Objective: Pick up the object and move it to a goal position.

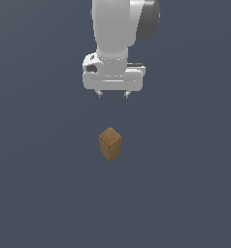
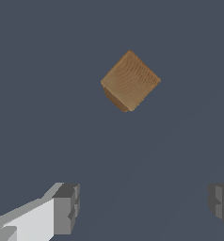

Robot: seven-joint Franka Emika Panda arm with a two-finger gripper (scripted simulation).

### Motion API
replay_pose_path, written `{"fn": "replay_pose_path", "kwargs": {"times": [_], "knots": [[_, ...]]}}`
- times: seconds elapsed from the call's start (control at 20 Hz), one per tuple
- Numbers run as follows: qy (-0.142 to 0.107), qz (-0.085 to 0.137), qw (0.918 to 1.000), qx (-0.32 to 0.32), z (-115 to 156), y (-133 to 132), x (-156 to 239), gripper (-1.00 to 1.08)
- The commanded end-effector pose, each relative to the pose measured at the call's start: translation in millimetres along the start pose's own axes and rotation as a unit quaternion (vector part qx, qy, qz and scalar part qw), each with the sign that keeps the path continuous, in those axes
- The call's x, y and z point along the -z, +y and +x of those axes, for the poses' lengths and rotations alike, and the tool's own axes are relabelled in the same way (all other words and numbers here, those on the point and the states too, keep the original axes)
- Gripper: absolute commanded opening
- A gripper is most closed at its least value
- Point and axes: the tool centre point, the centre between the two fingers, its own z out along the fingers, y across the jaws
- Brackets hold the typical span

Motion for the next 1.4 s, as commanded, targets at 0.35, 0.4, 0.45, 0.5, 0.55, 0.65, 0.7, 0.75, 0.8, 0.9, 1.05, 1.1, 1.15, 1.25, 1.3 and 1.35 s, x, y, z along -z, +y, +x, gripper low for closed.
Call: {"fn": "replay_pose_path", "kwargs": {"times": [0.35,0.4,0.45,0.5,0.55,0.65,0.7,0.75,0.8,0.9,1.05,1.1,1.15,1.25,1.3,1.35], "knots": [[0.006,-0.011,0.9998,0.017,1,-9,15,1.0],[0.006,-0.013,0.9997,0.02,0,-10,16,1.0],[0.006,-0.013,0.9997,0.021,0,-11,17,1.0],[0.006,-0.014,0.9996,0.022,0,-11,17,1.0],[0.006,-0.013,0.9997,0.021,0,-10,17,1.0],[0.006,-0.013,0.9997,0.018,1,-10,16,1.0],[0.006,-0.012,0.9998,0.016,1,-10,15,1.0],[0.007,-0.012,0.9998,0.013,2,-10,15,1.0],[0.007,-0.012,0.9999,0.01,4,-10,14,1.0],[0.008,-0.011,0.9999,0.0,6,-10,12,1.0],[0.009,-0.01,0.9997,-0.019,13,-9,7,1.0],[0.009,-0.009,0.9996,-0.027,15,-9,5,1.0],[0.01,-0.008,0.9993,-0.035,18,-8,3,1.0],[0.011,-0.007,0.9984,-0.054,23,-8,-2,1.0],[0.012,-0.006,0.9978,-0.065,27,-7,-5,1.0],[0.012,-0.005,0.997,-0.076,30,-7,-7,1.0]]}}
